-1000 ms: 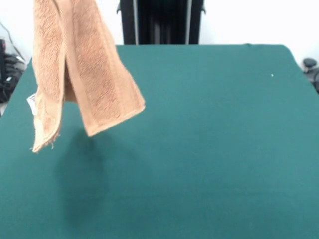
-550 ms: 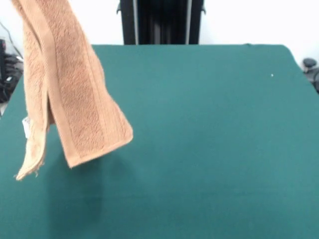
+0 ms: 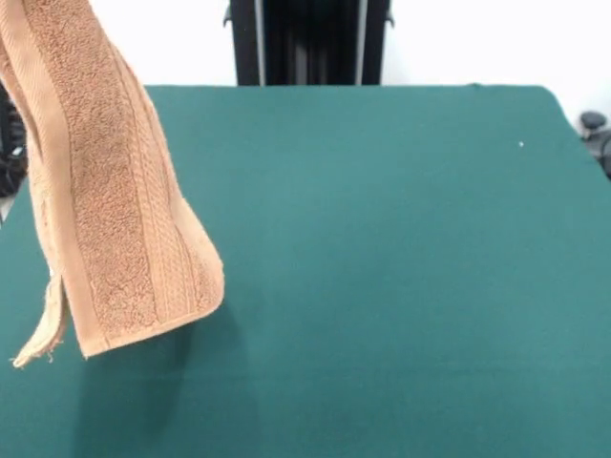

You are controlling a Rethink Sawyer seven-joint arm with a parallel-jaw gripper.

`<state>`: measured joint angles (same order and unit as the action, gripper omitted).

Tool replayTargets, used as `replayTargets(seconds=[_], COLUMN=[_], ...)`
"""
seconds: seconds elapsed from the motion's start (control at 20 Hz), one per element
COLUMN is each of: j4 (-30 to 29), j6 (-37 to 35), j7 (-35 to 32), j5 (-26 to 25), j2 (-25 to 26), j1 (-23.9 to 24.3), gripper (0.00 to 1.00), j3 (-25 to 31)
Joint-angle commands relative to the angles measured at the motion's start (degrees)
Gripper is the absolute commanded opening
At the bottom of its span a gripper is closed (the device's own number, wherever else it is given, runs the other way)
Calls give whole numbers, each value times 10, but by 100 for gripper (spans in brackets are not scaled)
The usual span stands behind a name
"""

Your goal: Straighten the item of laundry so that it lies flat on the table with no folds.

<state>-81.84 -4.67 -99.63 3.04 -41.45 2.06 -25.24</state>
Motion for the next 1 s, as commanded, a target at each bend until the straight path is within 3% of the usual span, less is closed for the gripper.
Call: replayTargets(seconds=[0.05,0.35,0.55,0.8,1.0], j4=[28,40,31,-46,-101], j6=[30,65,41,36,110], j7=[-119,-125,-117,-128,-159], j5=[34,49,44,30,31], j2=[20,47,43,38,39], j1=[-25,-41,-43,-75,-89], gripper=[0,0,0,0,0], j3=[-8,-36,-37,-57,-49])
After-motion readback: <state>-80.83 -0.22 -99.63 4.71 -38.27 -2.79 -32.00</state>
